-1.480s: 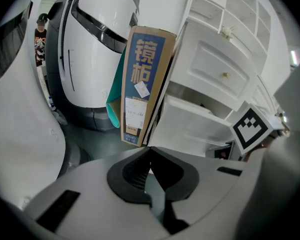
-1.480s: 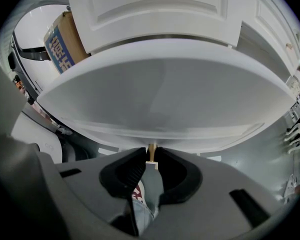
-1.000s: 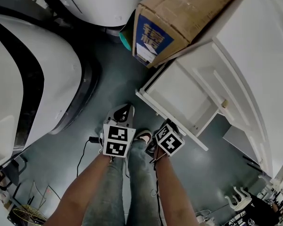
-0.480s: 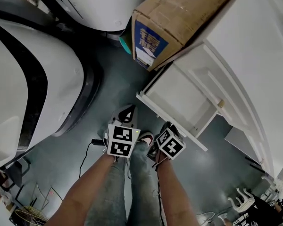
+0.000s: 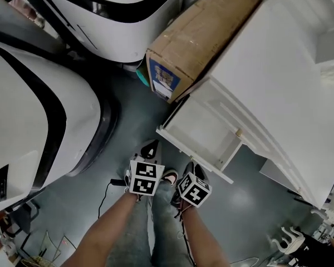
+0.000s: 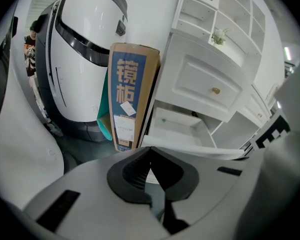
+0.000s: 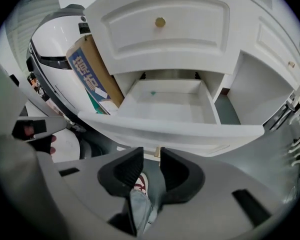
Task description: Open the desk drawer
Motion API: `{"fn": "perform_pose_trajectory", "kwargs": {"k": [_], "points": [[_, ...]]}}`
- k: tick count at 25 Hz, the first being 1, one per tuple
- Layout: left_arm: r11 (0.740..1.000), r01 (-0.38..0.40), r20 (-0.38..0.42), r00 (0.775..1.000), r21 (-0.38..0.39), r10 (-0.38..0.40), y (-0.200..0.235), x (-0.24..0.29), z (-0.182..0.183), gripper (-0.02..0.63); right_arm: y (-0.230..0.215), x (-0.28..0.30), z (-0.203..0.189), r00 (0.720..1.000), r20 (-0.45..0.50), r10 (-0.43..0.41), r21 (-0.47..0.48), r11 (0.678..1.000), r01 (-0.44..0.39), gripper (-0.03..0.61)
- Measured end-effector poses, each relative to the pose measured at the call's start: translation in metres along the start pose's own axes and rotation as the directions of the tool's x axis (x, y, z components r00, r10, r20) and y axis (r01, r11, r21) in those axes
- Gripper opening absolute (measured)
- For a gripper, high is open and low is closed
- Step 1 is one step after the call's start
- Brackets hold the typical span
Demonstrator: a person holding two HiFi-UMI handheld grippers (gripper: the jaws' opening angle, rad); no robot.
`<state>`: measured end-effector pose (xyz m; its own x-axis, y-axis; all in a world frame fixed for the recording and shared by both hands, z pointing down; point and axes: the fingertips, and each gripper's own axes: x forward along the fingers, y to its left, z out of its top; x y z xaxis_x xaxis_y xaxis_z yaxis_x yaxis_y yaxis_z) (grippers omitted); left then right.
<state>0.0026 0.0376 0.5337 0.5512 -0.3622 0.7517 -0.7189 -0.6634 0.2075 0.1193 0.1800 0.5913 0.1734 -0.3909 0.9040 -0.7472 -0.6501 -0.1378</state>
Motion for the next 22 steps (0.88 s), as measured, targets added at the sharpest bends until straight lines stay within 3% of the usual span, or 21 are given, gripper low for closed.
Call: {"fn": "perform_pose_trajectory", "kwargs": {"k": [10, 18, 22], "points": [[1.0, 0.014, 0.035, 0.999, 0.009, -0.015, -0.017, -0.03, 0.063, 0.017, 0.01, -0.062, 0.055, 0.997, 0.078, 0.017, -0.015, 1.0, -0.016, 0.114], [0.999, 0.036, 0.057, 0.998, -0.034, -0.034, -0.037, -0.046, 0.107, 0.017, -0.002, -0.098, 0.105, 0.989, 0.146, 0.003, 0.056, 0.998, -0.011, 0.115], [0.998, 0.059, 0.058, 0.997, 0.001, -0.059, -0.047, -0.043, 0.129, 0.017, -0.009, -0.102, 0.127, 0.985, 0.171, -0.016, 0.085, 0.996, 0.002, 0.118]]}}
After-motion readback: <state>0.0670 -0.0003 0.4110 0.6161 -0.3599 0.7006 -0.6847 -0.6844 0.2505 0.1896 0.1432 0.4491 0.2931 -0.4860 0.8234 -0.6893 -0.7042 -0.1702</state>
